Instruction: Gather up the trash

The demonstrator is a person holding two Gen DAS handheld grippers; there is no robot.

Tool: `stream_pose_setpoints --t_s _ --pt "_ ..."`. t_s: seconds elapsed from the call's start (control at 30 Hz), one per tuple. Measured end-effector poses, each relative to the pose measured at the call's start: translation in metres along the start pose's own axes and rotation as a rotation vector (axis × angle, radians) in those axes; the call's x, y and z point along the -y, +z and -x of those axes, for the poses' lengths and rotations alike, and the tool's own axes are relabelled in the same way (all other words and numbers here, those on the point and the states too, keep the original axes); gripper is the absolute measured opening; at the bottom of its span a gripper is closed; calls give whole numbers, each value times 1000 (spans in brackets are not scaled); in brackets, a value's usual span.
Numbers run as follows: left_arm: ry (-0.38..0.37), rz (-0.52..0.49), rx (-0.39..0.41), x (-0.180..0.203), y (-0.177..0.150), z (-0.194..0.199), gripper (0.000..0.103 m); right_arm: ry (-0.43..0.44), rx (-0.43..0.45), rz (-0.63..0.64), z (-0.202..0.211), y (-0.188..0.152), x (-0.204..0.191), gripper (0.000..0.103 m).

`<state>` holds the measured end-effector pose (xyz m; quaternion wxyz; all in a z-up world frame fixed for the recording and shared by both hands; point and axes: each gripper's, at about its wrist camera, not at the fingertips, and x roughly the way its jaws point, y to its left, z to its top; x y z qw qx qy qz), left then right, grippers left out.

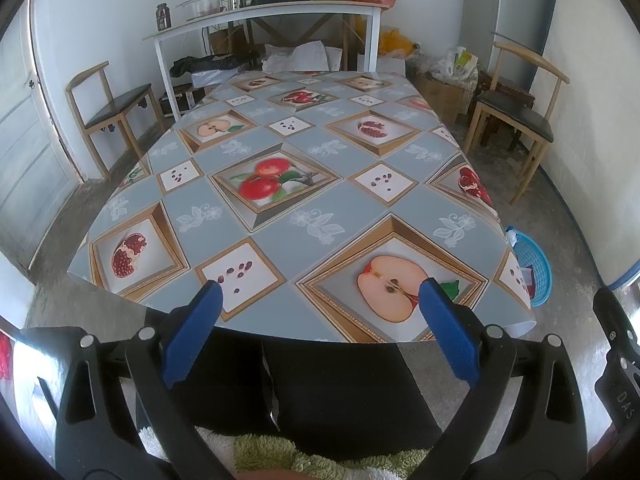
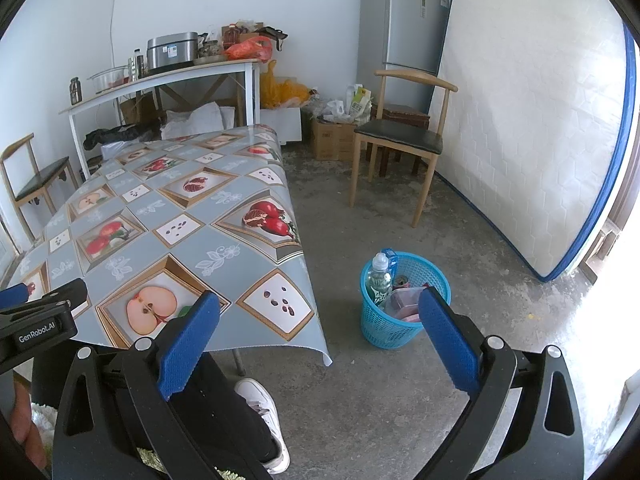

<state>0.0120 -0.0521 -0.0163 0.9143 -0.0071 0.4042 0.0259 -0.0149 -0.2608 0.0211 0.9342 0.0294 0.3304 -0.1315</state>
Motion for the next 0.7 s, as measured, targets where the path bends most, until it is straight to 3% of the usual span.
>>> stream_pose_setpoints --t_s 0.7 --pt "-2 1 -2 0 1 -1 94 3 15 2 4 11 -5 97"
